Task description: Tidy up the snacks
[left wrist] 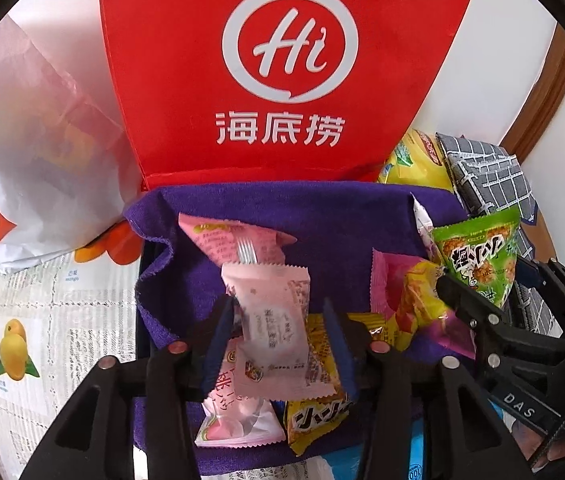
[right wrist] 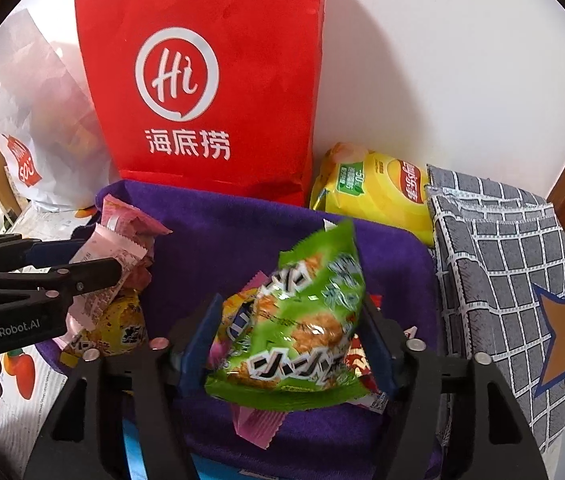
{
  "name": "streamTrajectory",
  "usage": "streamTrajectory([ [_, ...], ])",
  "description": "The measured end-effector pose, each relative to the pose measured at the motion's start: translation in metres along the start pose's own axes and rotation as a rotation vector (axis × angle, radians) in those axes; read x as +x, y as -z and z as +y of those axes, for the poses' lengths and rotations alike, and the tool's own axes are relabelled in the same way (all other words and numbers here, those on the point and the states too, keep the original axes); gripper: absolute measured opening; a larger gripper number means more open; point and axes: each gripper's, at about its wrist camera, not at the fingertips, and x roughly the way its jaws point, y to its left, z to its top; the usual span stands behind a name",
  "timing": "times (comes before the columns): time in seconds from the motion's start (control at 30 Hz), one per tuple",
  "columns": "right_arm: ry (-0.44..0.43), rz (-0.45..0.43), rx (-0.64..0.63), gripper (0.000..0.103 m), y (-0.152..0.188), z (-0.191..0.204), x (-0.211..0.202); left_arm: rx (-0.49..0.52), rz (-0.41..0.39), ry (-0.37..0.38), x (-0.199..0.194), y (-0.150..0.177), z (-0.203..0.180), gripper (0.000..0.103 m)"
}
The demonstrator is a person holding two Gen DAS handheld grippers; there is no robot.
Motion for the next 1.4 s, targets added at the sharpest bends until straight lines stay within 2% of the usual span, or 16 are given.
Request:
streamTrajectory([
  [0.23, 0.023, -0.001, 0.014, 0.076, -0.003, 0.000, -0.010, 0.009, -0.033, -0.019, -0.019, -0.001, -0.002, 0.061],
  [0.73, 0.055, -0.035, 0.033, 0.078, -0.004, 0.004, -0.058, -0.002, -0.059, -0.062, -0.063, 0.012, -0.003, 0.071],
  [1.07, 0.069, -0.061, 0.087, 0.078, 0.008, 0.007, -0.110, -0.004, -0.091, -0.069, -0.113, 0.037, -0.010, 0.075],
  [1.4, 0.063, -0.083, 0.136, 0.078, 0.035, 0.000, -0.177, -0.024, -0.156, -0.087, -0.176, 0.072, -0.016, 0.080],
])
